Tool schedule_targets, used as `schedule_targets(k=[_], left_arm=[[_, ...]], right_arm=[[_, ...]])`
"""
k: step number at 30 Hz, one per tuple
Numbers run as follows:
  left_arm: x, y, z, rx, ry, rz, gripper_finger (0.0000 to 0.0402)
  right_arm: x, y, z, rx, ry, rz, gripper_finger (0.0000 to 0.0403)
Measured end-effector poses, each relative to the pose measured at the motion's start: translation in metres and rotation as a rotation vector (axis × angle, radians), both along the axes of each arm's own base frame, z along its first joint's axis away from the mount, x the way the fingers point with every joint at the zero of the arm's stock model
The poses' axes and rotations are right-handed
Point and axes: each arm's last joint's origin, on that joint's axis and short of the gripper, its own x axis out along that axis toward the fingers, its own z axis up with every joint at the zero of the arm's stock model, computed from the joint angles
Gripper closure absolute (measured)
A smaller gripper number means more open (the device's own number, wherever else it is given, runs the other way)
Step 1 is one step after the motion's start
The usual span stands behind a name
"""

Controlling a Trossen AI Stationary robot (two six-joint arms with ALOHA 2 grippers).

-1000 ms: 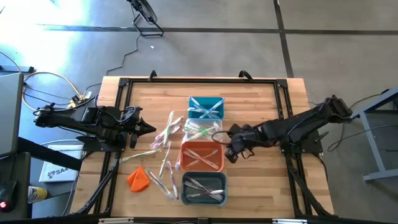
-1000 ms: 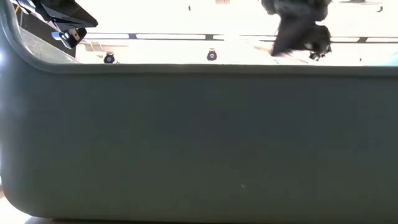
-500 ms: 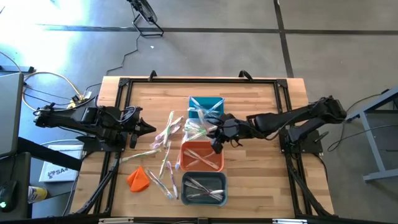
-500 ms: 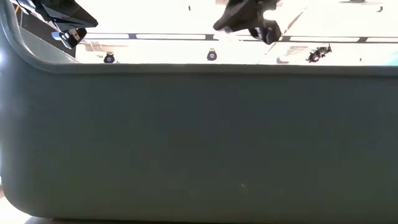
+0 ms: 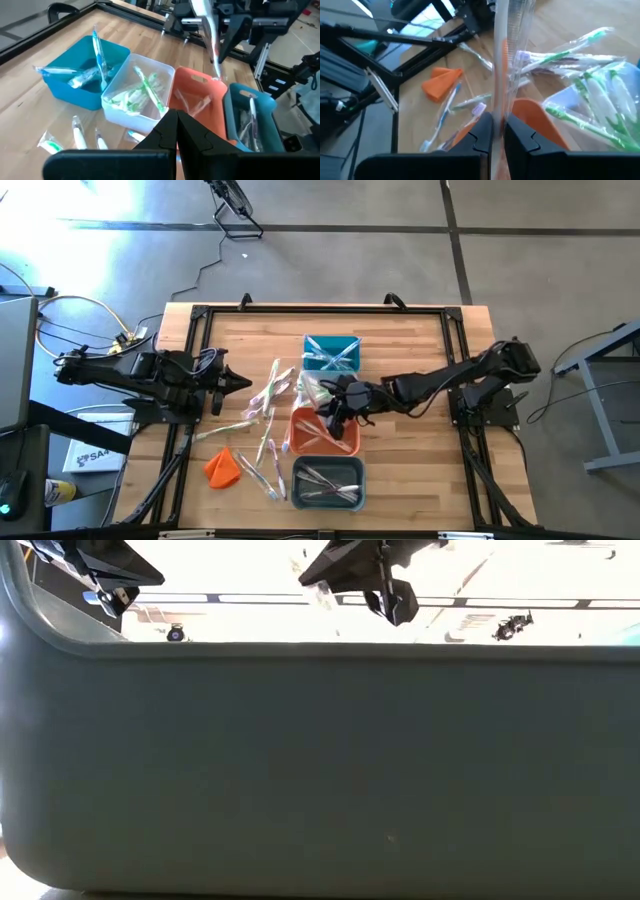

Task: Pick & Place Toothbrushes
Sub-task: Put the orange toothbrush into the orange bin

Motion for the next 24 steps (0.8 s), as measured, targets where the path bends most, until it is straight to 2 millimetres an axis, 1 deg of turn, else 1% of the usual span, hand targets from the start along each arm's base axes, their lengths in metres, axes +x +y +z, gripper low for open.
schedule_targets(k=[5, 14, 19, 24], left_arm=[[0.000, 0.000, 0.001, -0.038, -0.011, 0.012, 0.0402], [0.000, 0.000, 0.001, -0.047, -0.015, 0.016, 0.0402], [0.000, 0.000, 0.001, -0.047, -0.015, 0.017, 0.0402], [0.000, 0.000, 0.001, -0.045, -0.015, 0.017, 0.0402]], right_arm=[[-0.002, 0.011, 0.000, -0.048, -0.003, 0.050, 0.0382], [-0.005, 0.023, -0.001, -0.060, 0.002, 0.074, 0.0382], [-0.012, 0.029, -0.008, -0.124, 0.085, 0.148, 0.0382], [-0.016, 0.029, -0.013, -0.180, 0.156, 0.177, 0.0382]])
